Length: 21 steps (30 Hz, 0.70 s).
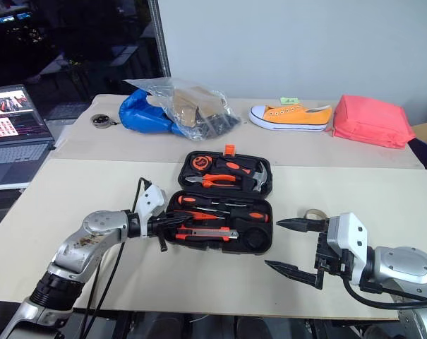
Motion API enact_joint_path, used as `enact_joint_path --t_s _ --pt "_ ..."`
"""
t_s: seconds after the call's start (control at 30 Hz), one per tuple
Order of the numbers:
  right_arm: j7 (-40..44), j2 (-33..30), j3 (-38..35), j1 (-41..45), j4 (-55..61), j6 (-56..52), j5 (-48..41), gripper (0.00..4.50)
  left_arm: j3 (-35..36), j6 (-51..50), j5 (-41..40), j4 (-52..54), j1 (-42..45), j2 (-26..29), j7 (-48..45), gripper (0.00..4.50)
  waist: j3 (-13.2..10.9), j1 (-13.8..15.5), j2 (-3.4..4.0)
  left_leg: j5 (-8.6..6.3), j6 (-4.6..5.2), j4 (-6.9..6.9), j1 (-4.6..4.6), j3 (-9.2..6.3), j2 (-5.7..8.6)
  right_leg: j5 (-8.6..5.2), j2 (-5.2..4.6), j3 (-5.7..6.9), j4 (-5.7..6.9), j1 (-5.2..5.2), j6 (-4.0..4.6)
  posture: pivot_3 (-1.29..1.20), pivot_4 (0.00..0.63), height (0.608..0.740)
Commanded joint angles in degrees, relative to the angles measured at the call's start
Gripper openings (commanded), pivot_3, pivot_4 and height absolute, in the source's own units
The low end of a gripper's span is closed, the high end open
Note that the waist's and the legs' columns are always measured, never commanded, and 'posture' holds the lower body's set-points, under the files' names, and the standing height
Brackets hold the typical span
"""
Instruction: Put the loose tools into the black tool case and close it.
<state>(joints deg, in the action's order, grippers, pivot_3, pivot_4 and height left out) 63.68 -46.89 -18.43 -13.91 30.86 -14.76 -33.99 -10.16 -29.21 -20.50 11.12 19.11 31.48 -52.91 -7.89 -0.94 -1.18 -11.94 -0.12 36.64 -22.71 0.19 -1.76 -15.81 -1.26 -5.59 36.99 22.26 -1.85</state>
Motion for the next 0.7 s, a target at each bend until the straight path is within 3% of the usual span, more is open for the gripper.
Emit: enact_joint_path --t_s 0.03,0.2,0.53,0.7 --pt "-0.31 0.14 -0.17 0.75 1.12 0.96 -0.31 4.50 -2.23 -0.12 -0.10 1.42 1.85 -0.89 -1.52 0.09 0.00 0.00 0.00 0.00 0.00 0.00 -0.04 -0.01 0.01 0.00 0.00 0.01 -0.02 0.02 0.00 0.00 0.150 0.740" --pt "-0.58 0.27 0.41 1.15 1.21 0.89 -0.19 4.50 -7.17 1.10 3.61 -3.54 3.44 -1.91 -3.38 0.09 -0.02 0.07 -0.03 0.00 0.00 0.00 -0.02 -0.04 0.04 0.01 0.00 0.02 -0.02 0.00 -0.02 0.00 0.150 0.740" --pt "-1.40 -0.28 0.08 -0.51 2.15 0.13 0.33 4.50 -13.98 7.23 13.04 -12.51 3.52 3.16 -7.43 0.09 -0.01 -0.32 -0.02 0.00 0.00 -0.03 0.22 -0.02 -0.02 -0.01 0.05 -0.01 0.01 -0.15 0.02 0.00 0.150 0.740" --pt "-6.10 0.40 -0.06 -0.92 2.95 -3.03 0.51 4.50 -8.25 11.21 8.28 -10.12 1.46 1.40 -6.94 0.09 0.01 -0.66 -0.01 0.00 0.00 -0.03 0.41 0.02 -0.06 0.00 0.06 -0.07 0.07 -0.26 0.04 0.00 0.150 0.740"
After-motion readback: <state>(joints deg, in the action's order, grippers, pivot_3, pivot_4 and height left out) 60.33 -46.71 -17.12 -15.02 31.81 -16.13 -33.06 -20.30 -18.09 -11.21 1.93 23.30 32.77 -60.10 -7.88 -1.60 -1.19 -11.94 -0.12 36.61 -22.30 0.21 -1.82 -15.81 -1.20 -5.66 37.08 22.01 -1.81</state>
